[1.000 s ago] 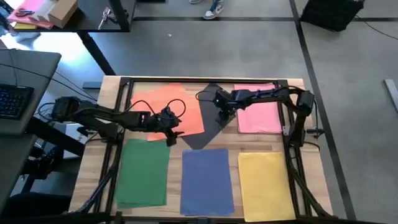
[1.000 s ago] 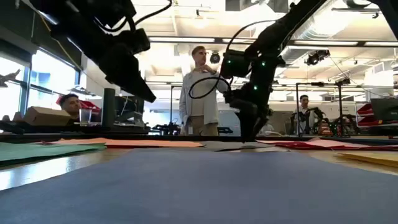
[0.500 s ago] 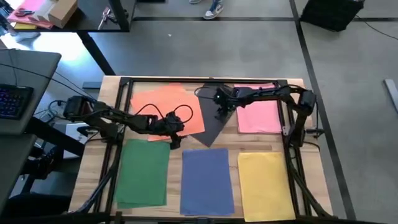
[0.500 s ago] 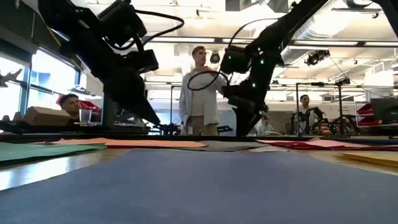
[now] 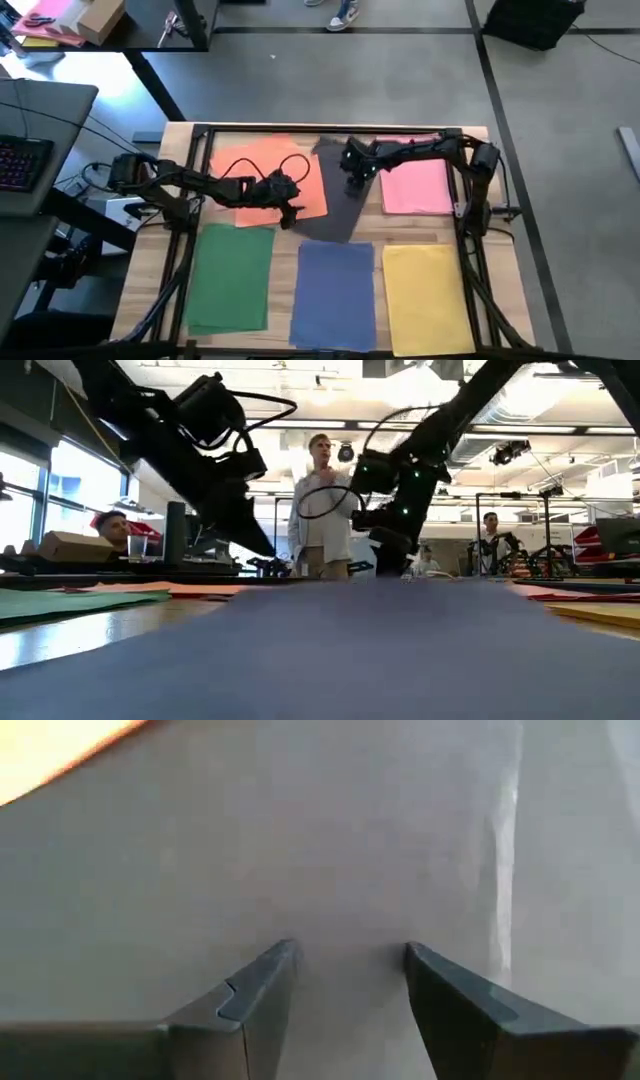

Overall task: Organize paper
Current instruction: Adjust the black papers on the top middle of the table

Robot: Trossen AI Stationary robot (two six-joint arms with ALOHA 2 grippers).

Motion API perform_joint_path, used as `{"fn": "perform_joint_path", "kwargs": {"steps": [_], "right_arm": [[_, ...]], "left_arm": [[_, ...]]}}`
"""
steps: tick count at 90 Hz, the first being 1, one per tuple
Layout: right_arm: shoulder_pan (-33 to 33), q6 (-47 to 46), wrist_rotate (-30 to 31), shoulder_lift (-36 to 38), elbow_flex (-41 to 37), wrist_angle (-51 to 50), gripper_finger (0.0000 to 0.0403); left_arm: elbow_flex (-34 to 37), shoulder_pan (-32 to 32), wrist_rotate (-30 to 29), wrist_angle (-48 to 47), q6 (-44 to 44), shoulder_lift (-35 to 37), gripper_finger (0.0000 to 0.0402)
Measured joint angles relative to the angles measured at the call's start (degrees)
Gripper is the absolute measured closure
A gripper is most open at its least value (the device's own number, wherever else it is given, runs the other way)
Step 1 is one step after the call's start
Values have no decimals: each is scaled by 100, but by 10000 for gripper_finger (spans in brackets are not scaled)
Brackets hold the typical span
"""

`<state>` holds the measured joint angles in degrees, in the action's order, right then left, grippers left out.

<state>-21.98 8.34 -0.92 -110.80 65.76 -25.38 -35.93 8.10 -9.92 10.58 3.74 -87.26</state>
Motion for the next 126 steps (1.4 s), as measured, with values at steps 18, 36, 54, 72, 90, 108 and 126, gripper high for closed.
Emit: {"fn": "perform_joint_path", "kwargs": {"steps": [18, 36, 54, 72, 90, 108, 126], "right_arm": [[660, 822, 1127, -2, -4, 126, 227], [676, 718, 1070, 42, 119, 166, 227], [730, 613, 938, 185, 199, 269, 227], [1031, 411, 830, 151, 201, 423, 227], [1228, -77, 875, 181, 203, 549, 227], [1130, -466, 990, 184, 203, 514, 227], [1012, -536, 917, 143, 203, 518, 227]], "left_arm": [[-272, 399, 239, -38, -269, -22, 140], [-725, 1183, 272, -239, -297, -24, 140], [-1313, 2390, 665, -503, -341, -98, 140], [-2419, 3141, 729, -1500, -451, -1151, 150], [-3431, 3281, 789, -2119, -832, -2381, 152], [-3741, 3242, 704, -2455, -1227, -2926, 152], [-3727, 3228, 383, -2461, -1488, -2953, 152]]}}
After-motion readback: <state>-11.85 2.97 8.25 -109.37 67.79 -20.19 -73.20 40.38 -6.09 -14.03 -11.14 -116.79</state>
